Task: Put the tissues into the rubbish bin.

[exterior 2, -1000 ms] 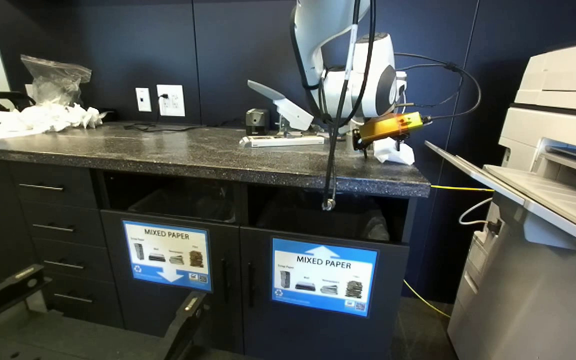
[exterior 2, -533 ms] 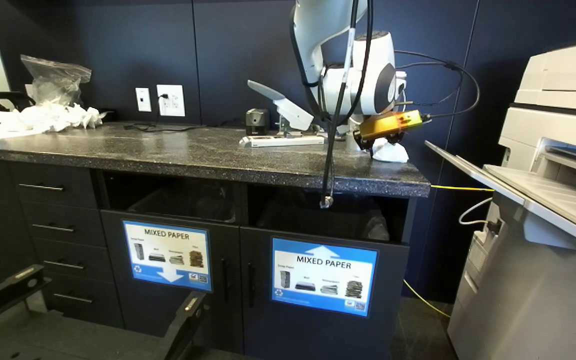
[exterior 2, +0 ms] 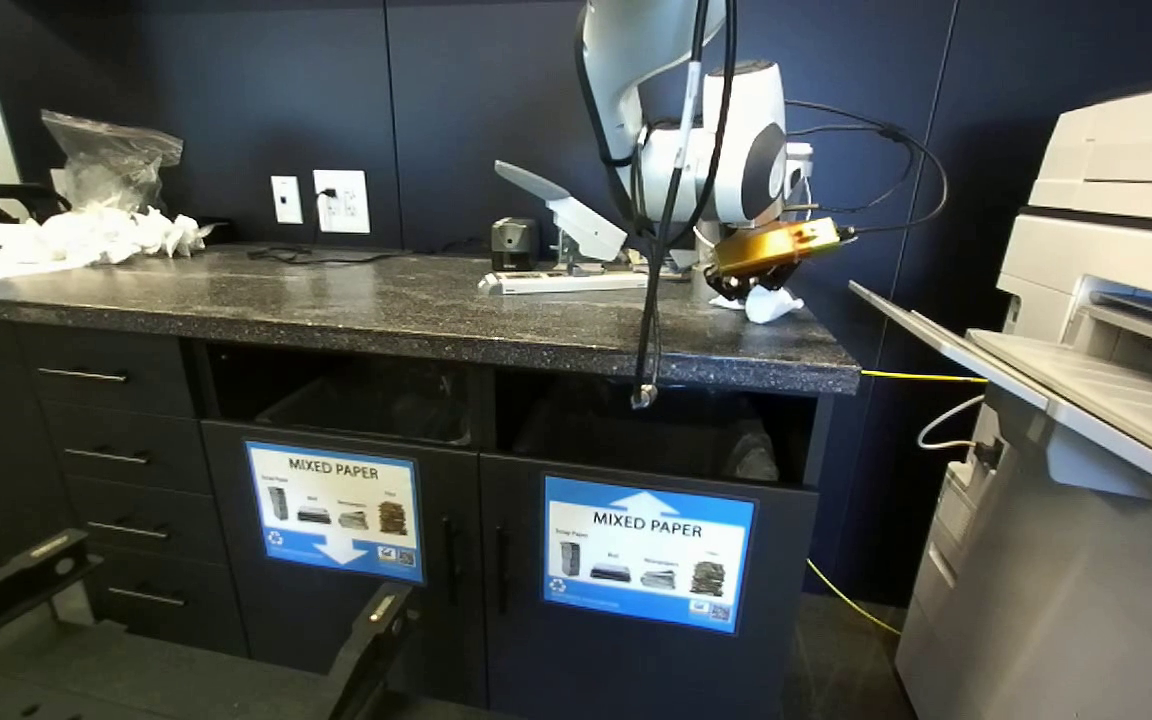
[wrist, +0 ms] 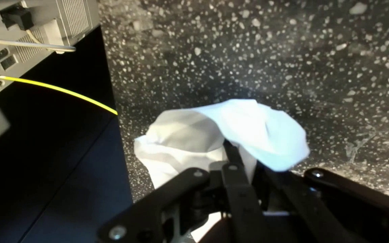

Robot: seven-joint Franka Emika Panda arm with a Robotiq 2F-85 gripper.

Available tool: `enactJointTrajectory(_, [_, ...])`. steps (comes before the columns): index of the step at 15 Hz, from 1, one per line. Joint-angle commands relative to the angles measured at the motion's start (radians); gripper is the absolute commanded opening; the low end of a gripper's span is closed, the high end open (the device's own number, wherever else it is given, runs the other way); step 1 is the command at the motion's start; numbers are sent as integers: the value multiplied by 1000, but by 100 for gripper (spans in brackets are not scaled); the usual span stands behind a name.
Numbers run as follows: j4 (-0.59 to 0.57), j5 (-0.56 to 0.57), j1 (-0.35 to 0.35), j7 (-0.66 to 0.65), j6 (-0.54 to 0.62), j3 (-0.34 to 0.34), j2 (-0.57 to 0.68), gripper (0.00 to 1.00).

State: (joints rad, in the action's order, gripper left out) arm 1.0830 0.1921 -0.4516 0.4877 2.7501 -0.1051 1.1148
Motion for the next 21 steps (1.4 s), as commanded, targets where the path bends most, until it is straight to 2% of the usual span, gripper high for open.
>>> enactJointTrajectory(1, [-11,-42,5,99,-101,-29,6,12])
enactJointTrajectory(3, [-6,-59,-10,171,-158,-59,-5,13])
enactJointTrajectory(6, [38,-76,3,229,-216,-54,-38,12])
enactJointTrajectory(7, [62,-37,-6,219,-232,-73,-53,12])
enactJointTrajectory(12, [248,-21,9,206,-237,-70,-169,12])
enactJointTrajectory(13, [286,-67,34,226,-240,-35,-198,13])
enactJointTrajectory(19, [553,-50,121,152,-229,26,-370,13])
enactJointTrajectory(21, [645,-37,166,87,-213,60,-426,13])
